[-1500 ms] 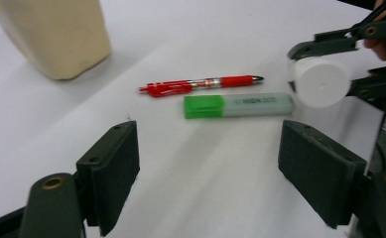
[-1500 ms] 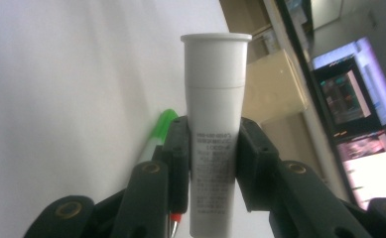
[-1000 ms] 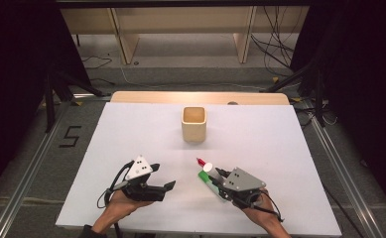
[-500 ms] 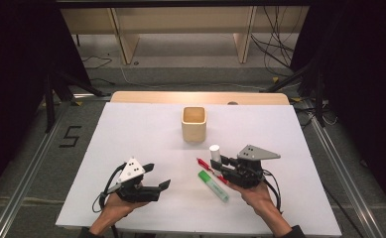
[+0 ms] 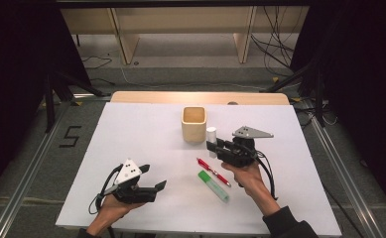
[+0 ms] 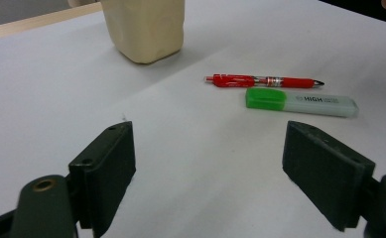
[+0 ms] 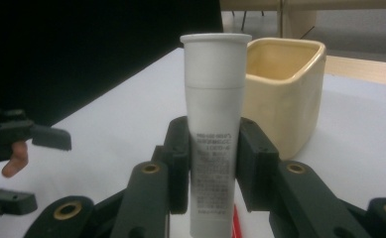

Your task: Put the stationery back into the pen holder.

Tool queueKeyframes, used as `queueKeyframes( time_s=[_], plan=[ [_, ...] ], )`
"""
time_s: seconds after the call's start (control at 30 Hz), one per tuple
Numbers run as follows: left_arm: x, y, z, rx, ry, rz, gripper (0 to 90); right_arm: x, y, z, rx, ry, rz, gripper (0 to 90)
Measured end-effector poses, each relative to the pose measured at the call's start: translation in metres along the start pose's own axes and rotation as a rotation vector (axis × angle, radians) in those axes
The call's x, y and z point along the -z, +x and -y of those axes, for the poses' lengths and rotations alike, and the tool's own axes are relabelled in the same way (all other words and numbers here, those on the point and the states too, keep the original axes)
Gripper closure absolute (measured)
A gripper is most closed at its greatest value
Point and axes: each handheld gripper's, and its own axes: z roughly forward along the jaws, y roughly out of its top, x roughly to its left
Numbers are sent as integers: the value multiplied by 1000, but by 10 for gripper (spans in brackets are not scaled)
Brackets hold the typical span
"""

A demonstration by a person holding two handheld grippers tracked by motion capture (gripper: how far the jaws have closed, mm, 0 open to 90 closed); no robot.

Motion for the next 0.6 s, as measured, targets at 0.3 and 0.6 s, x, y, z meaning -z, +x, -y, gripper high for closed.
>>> queueKeyframes(
  time_s=[0.3, 0.6],
  plan=[
    [5, 4, 4, 1, -12, -23, 200, -18, -11, -25, -28, -11, 15, 699],
    [5, 5, 7, 7, 2, -19, 200, -34, -19, -43, -56, -17, 38, 699]
  ],
)
